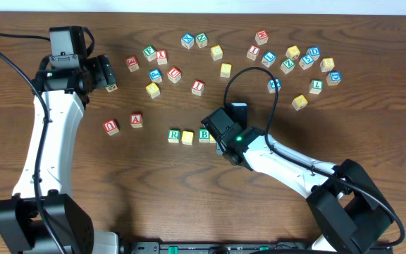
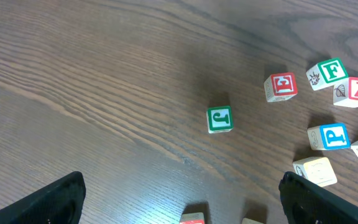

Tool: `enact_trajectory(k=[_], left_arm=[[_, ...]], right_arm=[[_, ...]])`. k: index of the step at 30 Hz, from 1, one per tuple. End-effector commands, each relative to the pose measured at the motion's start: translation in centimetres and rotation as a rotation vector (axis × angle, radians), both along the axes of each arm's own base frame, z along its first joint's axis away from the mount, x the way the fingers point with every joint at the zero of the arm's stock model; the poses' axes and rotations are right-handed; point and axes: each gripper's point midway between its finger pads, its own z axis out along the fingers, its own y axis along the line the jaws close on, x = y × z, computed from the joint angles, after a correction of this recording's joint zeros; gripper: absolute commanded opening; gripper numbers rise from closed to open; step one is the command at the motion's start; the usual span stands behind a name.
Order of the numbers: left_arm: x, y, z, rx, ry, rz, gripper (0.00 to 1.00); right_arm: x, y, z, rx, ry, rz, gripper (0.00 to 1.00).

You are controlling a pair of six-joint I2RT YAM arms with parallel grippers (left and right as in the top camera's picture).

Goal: Spell out ROBOT

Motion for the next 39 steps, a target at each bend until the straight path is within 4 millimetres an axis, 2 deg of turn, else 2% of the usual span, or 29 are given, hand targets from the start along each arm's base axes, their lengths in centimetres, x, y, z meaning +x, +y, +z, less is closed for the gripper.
enact_trajectory(k=[1,11,15,21,39], left_arm=[[0.4,0.2,0.5,0.000,-0.016,0.010,0.98],[0.5,0.2,0.6,0.000,-0.023,0.010,0.98],[0.6,0.2,0.6,0.001,-0.023,0.010,0.98],[0.6,0.2,0.6,0.001,-0.023,0.010,0.98],[0.6,0.2,0.6,0.001,-0.024,0.010,0.98]], right_arm=[[0.4,-1.0,0.4,-0.016,-0.020,-0.024,0.01],[1.0,-2.4,0.3,-0.018,-0.015,-0.069,0.01],[1.0,-2.4,0.0,-0.023,-0.010,-0.068,0.01],[1.0,-2.1,-1.8,-0.032,0.018,-0.063,0.01],[1.1,-1.9,-1.8,-0.032,0.011,-0.053,0.01]])
